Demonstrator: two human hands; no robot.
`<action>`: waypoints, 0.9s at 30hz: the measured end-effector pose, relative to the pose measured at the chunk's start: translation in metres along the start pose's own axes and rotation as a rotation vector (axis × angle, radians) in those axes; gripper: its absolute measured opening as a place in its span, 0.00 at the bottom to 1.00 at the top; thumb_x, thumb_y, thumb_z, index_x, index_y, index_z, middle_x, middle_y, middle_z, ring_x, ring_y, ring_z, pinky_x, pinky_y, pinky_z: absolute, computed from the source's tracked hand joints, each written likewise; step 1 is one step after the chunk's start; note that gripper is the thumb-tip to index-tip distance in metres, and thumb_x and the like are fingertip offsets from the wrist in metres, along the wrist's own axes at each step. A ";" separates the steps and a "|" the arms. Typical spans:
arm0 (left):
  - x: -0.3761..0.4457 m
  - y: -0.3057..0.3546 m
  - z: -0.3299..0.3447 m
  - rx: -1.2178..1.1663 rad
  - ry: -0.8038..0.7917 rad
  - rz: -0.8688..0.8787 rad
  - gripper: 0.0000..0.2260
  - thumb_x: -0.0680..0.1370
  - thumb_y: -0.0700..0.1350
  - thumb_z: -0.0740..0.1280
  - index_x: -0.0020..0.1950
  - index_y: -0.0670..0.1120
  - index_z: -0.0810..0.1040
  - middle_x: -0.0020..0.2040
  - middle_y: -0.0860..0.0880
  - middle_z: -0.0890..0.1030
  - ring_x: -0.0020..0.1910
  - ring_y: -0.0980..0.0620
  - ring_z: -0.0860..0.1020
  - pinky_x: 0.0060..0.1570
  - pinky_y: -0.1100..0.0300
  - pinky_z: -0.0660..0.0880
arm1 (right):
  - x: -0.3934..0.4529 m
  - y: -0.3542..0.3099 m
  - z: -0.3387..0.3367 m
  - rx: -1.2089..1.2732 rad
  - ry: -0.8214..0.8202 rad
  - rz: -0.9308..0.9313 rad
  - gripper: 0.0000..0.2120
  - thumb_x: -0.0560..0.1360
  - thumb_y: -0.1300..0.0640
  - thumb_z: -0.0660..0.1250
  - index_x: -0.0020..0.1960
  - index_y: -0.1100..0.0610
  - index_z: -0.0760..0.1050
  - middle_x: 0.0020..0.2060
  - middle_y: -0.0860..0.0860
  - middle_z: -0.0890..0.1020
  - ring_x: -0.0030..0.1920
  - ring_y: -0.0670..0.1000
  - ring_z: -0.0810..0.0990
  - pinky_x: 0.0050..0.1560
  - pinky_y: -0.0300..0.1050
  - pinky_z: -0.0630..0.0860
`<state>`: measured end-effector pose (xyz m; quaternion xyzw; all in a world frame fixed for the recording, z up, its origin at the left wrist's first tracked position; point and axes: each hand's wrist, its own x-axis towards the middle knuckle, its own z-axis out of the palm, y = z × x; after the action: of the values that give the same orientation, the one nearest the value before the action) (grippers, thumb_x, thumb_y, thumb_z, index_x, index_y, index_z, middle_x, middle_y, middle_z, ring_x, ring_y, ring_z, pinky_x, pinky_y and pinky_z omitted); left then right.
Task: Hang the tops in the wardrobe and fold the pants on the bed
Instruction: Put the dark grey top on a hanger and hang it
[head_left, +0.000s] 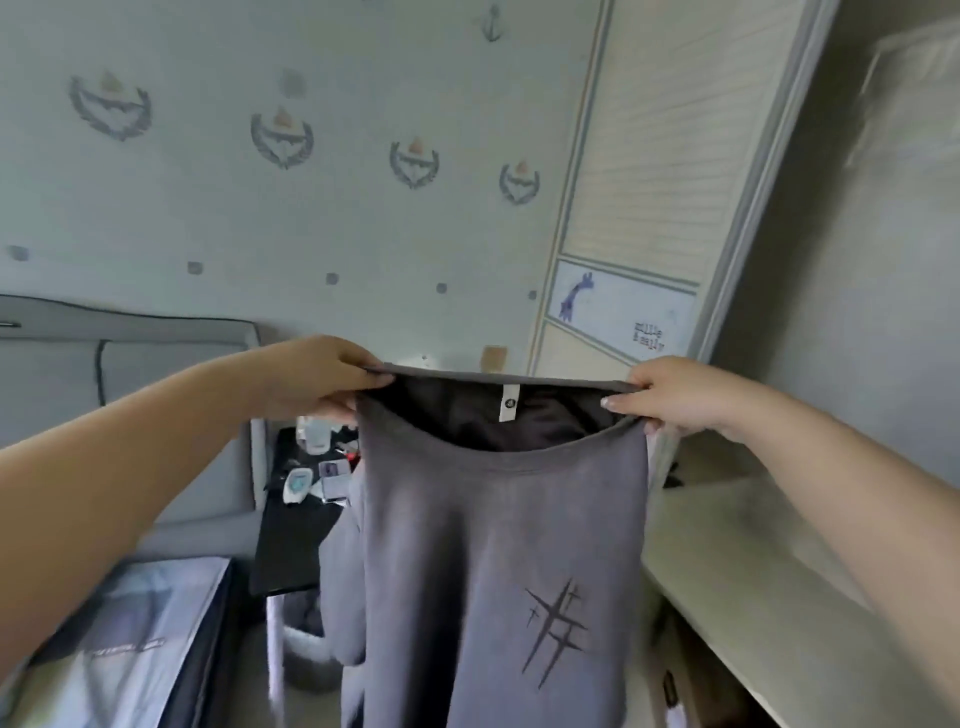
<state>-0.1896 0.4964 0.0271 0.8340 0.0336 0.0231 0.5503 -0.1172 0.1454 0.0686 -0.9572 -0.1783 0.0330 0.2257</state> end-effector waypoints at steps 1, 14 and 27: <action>0.009 0.000 0.011 -0.058 -0.058 -0.006 0.02 0.76 0.42 0.69 0.46 0.44 0.80 0.30 0.50 0.75 0.27 0.57 0.75 0.28 0.65 0.76 | -0.003 0.016 -0.005 0.096 0.003 0.054 0.13 0.76 0.48 0.67 0.40 0.56 0.71 0.31 0.52 0.74 0.26 0.41 0.78 0.23 0.34 0.63; 0.136 0.124 0.250 -0.957 -0.326 0.399 0.11 0.74 0.42 0.64 0.47 0.52 0.85 0.41 0.53 0.84 0.38 0.57 0.82 0.40 0.64 0.79 | -0.057 0.215 -0.110 0.995 0.387 0.229 0.04 0.77 0.60 0.65 0.45 0.54 0.77 0.25 0.46 0.73 0.20 0.41 0.64 0.19 0.29 0.61; 0.220 0.213 0.413 -0.794 -0.352 0.612 0.25 0.76 0.27 0.62 0.66 0.51 0.74 0.63 0.54 0.79 0.53 0.54 0.81 0.54 0.58 0.78 | -0.031 0.319 -0.192 0.962 0.681 0.144 0.07 0.78 0.64 0.62 0.44 0.55 0.75 0.34 0.51 0.78 0.23 0.44 0.72 0.23 0.33 0.71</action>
<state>0.0672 0.0520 0.0611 0.5246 -0.3154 0.0532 0.7890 -0.0144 -0.2126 0.0985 -0.7138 0.0043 -0.1835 0.6759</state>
